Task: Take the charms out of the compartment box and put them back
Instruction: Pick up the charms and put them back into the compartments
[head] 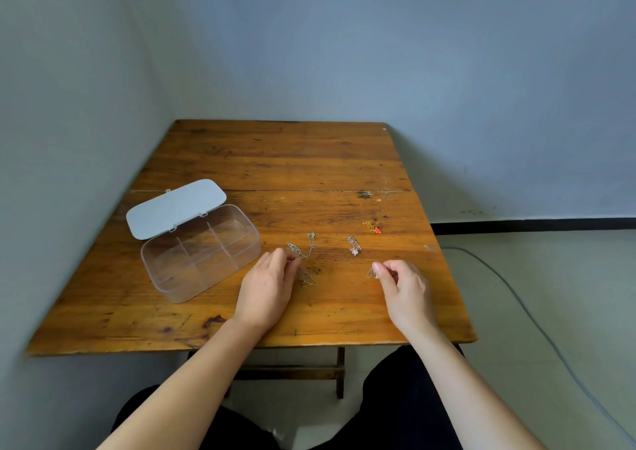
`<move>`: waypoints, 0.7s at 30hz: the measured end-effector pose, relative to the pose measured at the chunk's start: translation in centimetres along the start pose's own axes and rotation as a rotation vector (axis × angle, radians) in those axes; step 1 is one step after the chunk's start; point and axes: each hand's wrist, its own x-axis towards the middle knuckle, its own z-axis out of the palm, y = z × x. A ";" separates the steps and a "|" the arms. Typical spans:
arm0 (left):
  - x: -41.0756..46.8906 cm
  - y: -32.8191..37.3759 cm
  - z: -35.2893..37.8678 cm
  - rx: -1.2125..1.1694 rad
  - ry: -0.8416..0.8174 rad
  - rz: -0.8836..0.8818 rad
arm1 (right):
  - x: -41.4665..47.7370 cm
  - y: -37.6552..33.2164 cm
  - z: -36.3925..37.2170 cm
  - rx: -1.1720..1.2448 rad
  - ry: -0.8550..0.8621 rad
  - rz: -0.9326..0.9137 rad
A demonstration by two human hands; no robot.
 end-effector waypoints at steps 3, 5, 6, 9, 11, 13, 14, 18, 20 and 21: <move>0.1 0.0 -0.6 -0.184 0.028 -0.157 | 0.4 -1.1 -0.5 0.218 -0.003 0.127; 0.2 0.2 -1.4 -0.346 0.045 -0.263 | 0.8 -2.3 -0.5 0.361 0.025 0.204; 0.3 0.4 -1.9 -0.425 0.063 -0.314 | 1.1 -3.0 -0.3 0.445 0.027 0.249; 1.5 0.7 -4.1 -0.600 0.133 -0.402 | 2.2 -5.7 0.4 0.684 -0.032 0.370; 2.5 0.7 -6.0 -0.671 0.164 -0.406 | 2.9 -7.6 1.0 0.743 -0.092 0.399; 3.3 0.5 -8.3 -0.670 0.216 -0.393 | 3.6 -9.8 1.8 0.797 -0.169 0.390; 3.7 0.3 -9.5 -0.660 0.247 -0.392 | 3.9 -11.0 2.2 0.829 -0.207 0.376; 5.0 -1.2 -13.8 -0.716 0.332 -0.412 | 5.2 -16.1 3.4 0.910 -0.320 0.295; 5.5 -2.1 -15.4 -0.731 0.382 -0.437 | 5.7 -18.3 4.0 0.927 -0.369 0.257; 5.7 -2.6 -15.9 -0.734 0.406 -0.452 | 5.8 -19.2 4.4 0.924 -0.390 0.242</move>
